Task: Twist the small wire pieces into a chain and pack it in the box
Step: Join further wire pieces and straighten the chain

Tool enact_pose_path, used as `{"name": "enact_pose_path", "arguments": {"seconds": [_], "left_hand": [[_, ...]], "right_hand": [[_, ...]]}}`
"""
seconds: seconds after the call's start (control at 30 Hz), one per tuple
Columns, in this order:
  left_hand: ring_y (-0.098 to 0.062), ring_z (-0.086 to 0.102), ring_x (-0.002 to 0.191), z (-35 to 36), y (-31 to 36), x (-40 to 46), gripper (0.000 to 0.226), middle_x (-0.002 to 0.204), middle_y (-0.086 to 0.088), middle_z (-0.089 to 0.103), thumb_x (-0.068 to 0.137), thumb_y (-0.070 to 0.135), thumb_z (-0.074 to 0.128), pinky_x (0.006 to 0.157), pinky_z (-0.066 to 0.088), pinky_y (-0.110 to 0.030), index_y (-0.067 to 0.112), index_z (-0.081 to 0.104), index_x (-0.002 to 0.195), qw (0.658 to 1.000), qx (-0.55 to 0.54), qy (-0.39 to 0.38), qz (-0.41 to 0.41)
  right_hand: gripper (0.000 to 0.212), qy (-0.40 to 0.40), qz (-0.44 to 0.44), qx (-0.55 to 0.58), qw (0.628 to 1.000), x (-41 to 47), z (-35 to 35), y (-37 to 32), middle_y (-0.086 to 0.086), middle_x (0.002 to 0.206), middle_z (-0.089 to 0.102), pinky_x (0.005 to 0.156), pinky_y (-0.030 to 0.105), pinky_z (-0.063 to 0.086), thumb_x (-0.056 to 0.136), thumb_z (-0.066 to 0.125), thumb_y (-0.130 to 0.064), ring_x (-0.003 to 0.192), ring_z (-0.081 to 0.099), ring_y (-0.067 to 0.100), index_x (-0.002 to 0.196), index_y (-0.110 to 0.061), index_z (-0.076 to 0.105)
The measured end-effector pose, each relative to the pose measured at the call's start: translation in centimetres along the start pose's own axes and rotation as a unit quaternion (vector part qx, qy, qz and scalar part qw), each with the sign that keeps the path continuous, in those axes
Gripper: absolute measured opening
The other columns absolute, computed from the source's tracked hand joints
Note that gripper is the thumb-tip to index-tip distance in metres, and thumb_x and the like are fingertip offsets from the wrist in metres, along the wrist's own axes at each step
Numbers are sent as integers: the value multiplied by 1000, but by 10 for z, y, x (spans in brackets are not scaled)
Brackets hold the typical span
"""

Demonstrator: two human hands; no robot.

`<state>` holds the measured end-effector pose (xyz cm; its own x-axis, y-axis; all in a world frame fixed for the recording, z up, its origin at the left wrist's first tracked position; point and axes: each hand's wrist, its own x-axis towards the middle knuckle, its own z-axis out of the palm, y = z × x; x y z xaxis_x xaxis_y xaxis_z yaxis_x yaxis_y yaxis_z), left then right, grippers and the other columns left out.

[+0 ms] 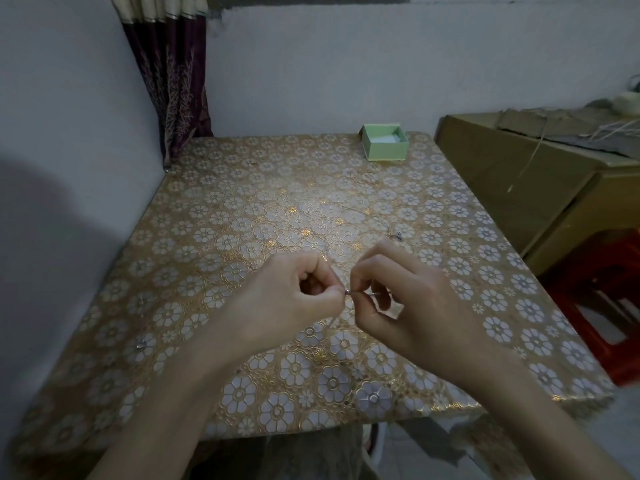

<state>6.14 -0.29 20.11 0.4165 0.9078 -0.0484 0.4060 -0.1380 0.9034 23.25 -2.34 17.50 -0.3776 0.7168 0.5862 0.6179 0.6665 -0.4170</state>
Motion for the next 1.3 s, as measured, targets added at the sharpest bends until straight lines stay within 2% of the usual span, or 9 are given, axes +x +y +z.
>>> {"name": "enact_pose_path", "arguments": {"seconds": [0.13,0.3,0.47,0.63,0.83,1.03,1.17,1.23,1.3], "left_hand": [[-6,47,56,0,1,-1,9,59,9,56,76,16,65,55,40,-23,19,64,67,1000,-24,-9,4],[-4,48,57,1,1,1,12,59,9,57,76,23,67,55,40,-19,22,65,64,999,-41,-14,-7],[-1,46,53,1,1,-1,9,55,13,54,73,22,61,52,38,-14,19,63,65,997,-67,-9,-21],[-9,46,60,0,-2,-1,18,59,7,54,73,23,61,59,39,-24,29,67,56,995,-92,-13,-36],[-5,49,57,-1,-1,0,30,61,3,55,82,14,61,54,41,-12,27,67,56,992,-117,-26,-44],[-4,47,57,0,3,-2,15,58,8,54,71,25,62,57,41,-17,25,66,57,993,-108,-18,-45],[-3,49,58,-1,2,-1,19,59,8,55,75,34,66,56,42,-15,29,68,57,992,-114,-29,-51],[-3,49,56,0,3,-1,12,59,8,56,68,31,64,55,41,-13,29,68,57,990,-124,-36,-54],[-3,47,55,0,2,-1,18,57,9,55,74,29,68,55,40,-15,27,67,56,990,-126,-32,-52]], "right_hand": [[5,0,45,56,997,-1,2,0,-8,80,52,58,9,33,80,51,-20,61,45,4,78,-17,53],[3,-3,72,109,991,0,2,-2,-7,80,54,60,9,35,79,50,-22,64,47,4,76,-24,48],[4,35,68,172,982,-1,-1,-1,-5,84,55,57,11,36,81,53,-16,62,48,5,80,-12,55],[7,17,42,102,994,-3,1,0,-7,86,52,66,8,36,83,57,-16,71,45,0,81,-11,61],[11,46,41,87,994,0,1,-2,-4,83,54,67,6,35,84,57,-18,73,46,-1,80,-9,63],[10,40,28,64,997,1,0,-2,-5,83,53,67,5,35,83,57,-16,72,44,-3,79,-9,61],[8,43,18,45,998,1,0,-3,-6,83,51,67,5,34,82,57,-13,71,44,-1,77,-8,60],[7,41,16,46,998,2,1,-3,-5,83,51,67,6,35,81,56,-12,71,44,1,77,-8,58],[6,38,21,55,998,2,1,-4,-4,83,52,67,7,35,81,56,-12,71,45,1,77,-8,57]]}}
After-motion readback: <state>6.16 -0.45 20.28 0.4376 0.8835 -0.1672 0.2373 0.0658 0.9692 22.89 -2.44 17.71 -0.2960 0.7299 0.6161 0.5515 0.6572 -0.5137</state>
